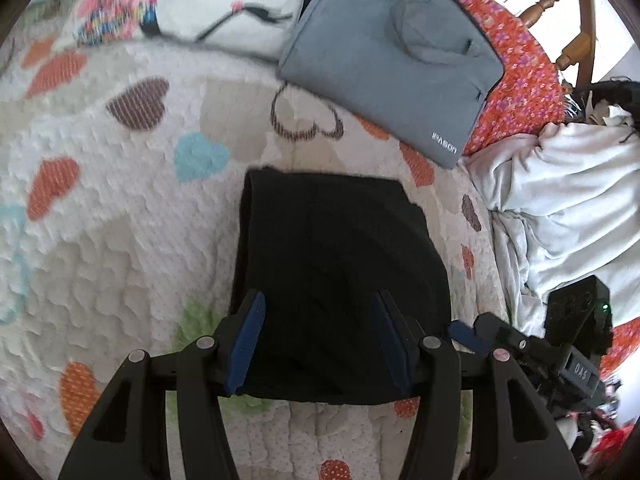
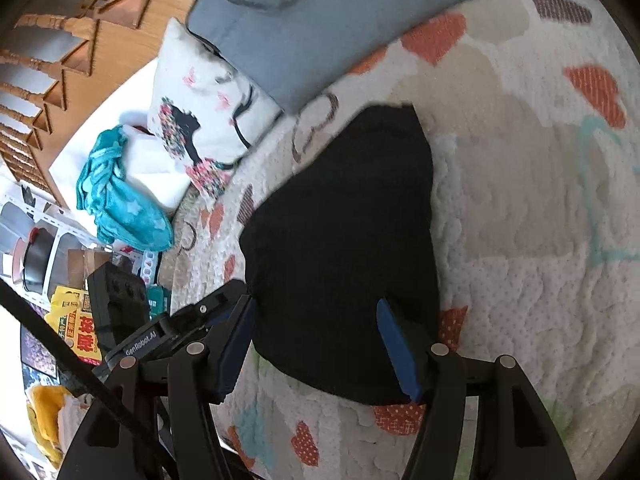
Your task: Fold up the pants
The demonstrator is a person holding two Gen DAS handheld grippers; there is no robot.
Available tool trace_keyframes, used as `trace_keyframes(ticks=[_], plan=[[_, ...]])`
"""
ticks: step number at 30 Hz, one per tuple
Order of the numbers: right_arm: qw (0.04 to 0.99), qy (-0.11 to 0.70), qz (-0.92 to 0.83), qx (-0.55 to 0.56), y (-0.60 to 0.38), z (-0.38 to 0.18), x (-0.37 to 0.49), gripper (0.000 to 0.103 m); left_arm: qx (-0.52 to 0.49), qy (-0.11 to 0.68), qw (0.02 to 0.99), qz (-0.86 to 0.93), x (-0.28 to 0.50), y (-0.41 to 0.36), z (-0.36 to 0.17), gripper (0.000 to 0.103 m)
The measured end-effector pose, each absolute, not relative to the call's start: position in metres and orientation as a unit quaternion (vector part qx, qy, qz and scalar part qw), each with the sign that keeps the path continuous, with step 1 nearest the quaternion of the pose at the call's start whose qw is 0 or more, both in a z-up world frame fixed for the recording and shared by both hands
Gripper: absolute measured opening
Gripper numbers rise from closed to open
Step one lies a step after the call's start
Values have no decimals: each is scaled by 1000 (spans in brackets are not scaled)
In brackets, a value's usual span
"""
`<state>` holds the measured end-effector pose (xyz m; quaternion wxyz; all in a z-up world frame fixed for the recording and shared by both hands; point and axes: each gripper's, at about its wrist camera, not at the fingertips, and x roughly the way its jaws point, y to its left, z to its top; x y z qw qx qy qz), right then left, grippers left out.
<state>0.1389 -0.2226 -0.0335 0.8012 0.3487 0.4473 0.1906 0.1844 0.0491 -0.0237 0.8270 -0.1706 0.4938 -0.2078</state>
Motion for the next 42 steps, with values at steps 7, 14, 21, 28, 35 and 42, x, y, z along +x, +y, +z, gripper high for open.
trace_keyframes(ticks=[7,14,21,28,35,42], plan=[[828,444,130,315,-233,-25,132,70,-124,427,876,-187,162,43,13,55],[861,433,89,250,-226,-8,114,70,-54,315,937,-141,116,30,53,66],[885,419,74,189,-208,3,87,74,-27,222,973,-61,61,33,71,96],[884,428,69,175,-192,-9,61,74,-22,215,976,-24,31,38,70,102],[880,438,61,172,-177,-26,41,74,-12,230,973,13,18,41,63,102],[885,436,58,151,-162,-31,32,74,-8,242,970,12,14,40,56,102]])
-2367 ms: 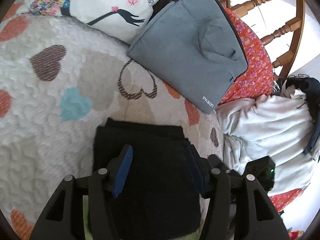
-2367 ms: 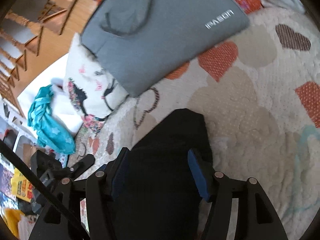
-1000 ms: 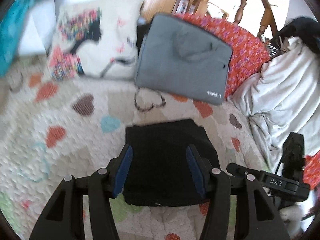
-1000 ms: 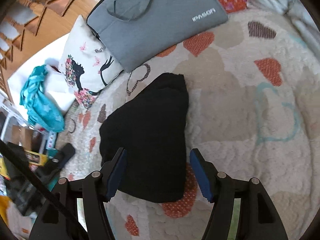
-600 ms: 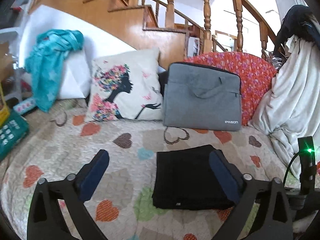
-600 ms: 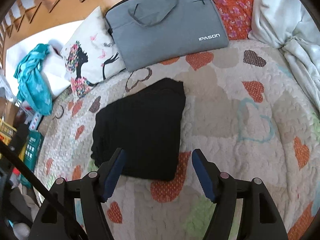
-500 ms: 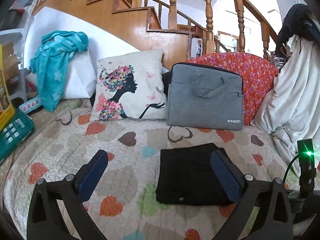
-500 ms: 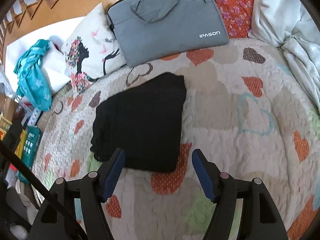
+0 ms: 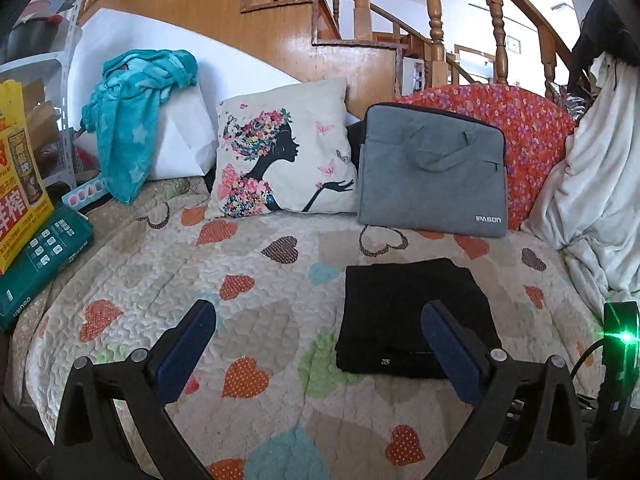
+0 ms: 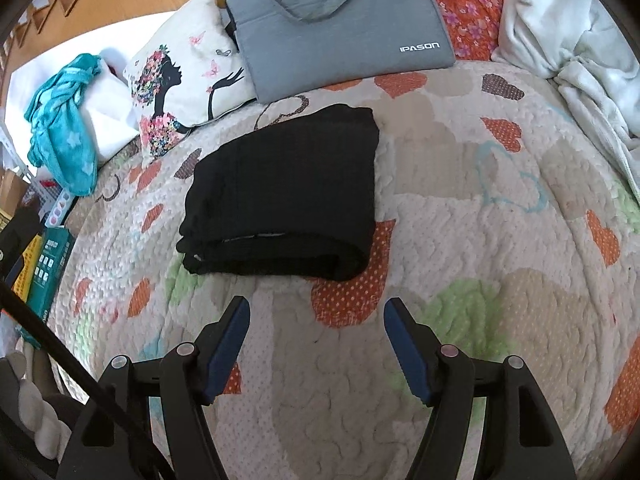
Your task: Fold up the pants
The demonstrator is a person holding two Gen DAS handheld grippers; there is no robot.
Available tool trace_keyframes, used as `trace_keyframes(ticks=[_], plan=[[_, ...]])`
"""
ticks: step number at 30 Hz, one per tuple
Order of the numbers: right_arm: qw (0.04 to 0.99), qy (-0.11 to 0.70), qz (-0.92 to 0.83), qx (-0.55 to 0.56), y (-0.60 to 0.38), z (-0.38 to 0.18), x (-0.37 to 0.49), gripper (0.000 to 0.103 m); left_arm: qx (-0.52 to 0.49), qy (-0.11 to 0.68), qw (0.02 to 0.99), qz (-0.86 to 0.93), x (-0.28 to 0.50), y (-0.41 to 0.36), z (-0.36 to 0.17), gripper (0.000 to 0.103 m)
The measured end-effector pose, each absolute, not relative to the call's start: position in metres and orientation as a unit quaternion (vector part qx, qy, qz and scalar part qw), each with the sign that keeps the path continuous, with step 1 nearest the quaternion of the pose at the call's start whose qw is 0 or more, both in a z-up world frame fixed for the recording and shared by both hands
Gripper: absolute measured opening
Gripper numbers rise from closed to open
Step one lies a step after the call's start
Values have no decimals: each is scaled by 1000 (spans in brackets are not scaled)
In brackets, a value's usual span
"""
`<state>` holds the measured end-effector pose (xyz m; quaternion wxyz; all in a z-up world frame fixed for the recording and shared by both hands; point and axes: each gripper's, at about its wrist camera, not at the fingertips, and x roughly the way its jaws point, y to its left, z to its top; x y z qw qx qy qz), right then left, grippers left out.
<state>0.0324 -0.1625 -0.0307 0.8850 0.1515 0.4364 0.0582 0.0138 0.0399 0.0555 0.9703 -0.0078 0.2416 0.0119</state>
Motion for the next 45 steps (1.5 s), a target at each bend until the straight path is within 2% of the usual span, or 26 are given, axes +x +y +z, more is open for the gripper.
trace_keyframes(ticks=[13,38,45], plan=[[884,440,52,146,-161,-35,36,76,-13,299,954,-19,26,35,38,102],[879,457,41,134,-157,-46,44,77,8,322,946,-34,33,26,23,102],[878,459,40,129,-154,-48,44,78,-18,315,948,-39,34,34,26,102]])
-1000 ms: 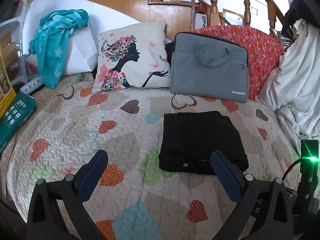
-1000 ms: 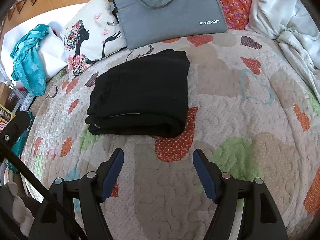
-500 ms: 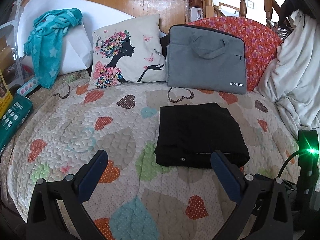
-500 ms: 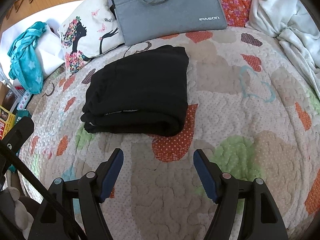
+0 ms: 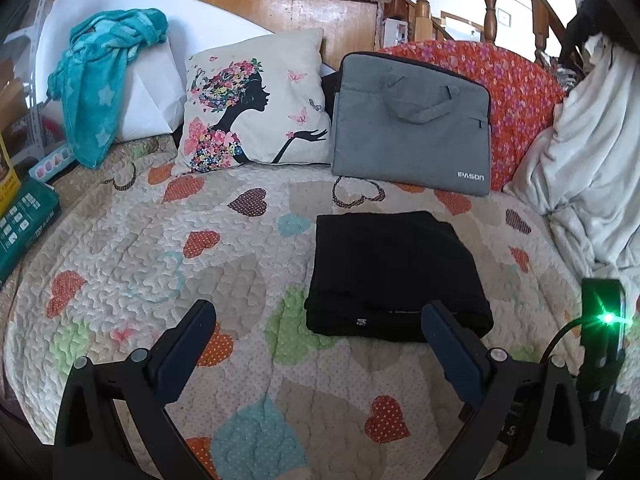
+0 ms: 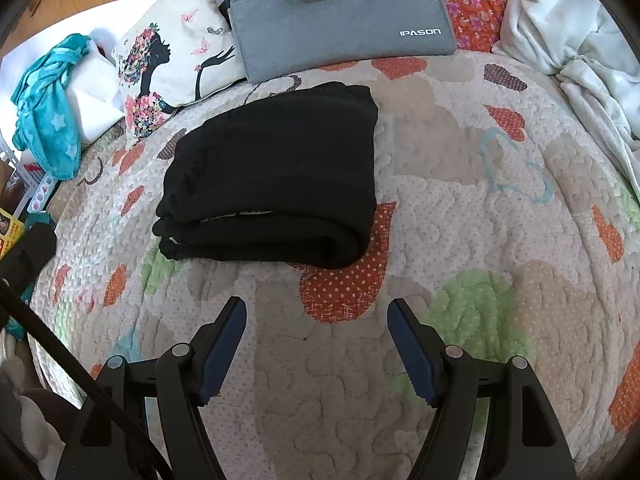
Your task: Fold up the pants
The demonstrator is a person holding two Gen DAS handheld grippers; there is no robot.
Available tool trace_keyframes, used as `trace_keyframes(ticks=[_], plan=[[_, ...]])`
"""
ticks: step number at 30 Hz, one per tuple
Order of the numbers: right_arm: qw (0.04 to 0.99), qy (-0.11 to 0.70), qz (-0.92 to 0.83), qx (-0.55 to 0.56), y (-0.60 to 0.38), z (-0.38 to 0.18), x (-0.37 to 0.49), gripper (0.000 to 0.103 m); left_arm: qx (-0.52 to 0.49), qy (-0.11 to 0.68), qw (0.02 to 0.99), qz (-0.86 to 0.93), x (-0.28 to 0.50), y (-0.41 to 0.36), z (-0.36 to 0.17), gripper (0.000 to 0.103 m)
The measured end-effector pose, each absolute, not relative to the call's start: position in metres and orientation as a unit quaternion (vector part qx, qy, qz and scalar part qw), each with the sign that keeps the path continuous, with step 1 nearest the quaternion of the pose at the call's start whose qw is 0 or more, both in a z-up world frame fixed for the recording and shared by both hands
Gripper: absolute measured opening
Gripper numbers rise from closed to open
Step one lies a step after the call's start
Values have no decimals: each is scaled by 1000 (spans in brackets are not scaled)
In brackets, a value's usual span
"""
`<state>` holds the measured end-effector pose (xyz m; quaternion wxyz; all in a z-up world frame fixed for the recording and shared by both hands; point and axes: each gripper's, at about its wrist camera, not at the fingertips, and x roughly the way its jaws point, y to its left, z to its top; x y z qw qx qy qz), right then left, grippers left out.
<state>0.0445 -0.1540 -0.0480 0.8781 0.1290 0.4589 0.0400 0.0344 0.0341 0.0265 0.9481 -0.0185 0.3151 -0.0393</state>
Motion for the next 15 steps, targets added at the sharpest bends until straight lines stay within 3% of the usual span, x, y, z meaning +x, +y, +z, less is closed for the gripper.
trace_keyframes(ticks=[10,15], plan=[[885,450,41,117,-150,-44,44,78,-29,262,963,-46,21,37,42,102],[887,446,38,111,-149,-43,42,78,10,302,953,-35,28,26,34,103]])
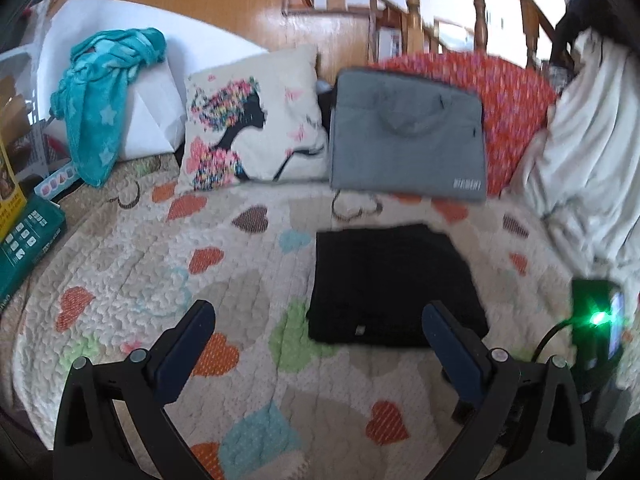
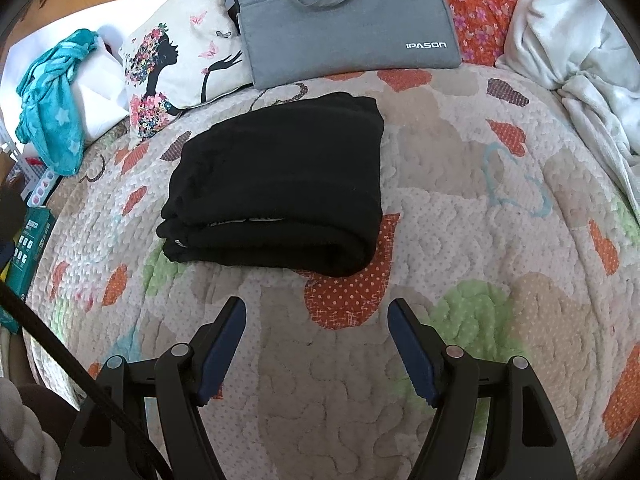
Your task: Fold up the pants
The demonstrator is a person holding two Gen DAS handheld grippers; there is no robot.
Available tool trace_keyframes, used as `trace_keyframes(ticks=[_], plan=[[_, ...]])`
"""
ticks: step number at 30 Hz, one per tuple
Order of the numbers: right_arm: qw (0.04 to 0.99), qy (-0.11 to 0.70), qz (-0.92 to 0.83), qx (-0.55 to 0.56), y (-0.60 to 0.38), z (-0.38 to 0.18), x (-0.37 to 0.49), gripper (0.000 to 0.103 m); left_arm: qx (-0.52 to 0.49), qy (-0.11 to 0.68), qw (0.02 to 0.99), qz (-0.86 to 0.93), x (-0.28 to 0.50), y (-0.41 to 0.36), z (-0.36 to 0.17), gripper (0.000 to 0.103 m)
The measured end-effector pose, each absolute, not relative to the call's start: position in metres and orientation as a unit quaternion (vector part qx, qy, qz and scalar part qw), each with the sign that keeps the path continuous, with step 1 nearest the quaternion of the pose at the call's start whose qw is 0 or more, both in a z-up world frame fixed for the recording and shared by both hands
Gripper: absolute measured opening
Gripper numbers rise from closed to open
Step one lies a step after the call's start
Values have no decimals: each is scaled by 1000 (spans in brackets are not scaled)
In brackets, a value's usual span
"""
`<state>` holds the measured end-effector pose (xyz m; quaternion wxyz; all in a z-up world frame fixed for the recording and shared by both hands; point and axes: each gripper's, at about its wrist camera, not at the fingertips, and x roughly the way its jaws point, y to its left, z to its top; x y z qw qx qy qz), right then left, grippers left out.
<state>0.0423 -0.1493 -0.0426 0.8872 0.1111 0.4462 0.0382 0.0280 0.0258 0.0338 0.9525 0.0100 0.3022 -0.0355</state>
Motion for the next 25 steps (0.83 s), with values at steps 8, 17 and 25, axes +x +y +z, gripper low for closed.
trace_keyframes(ticks=[8,17,25], plan=[[888,445,35,111,-151,-42,43,79,26,335,941,-30,31,21,19,103],[889,443,37,107,-150,-42,43,79,8,373,927,-38,38,30,5,103],[893,439,35,96,-146,-40,39,80,19,388,920,-47,38,26,-3,103]])
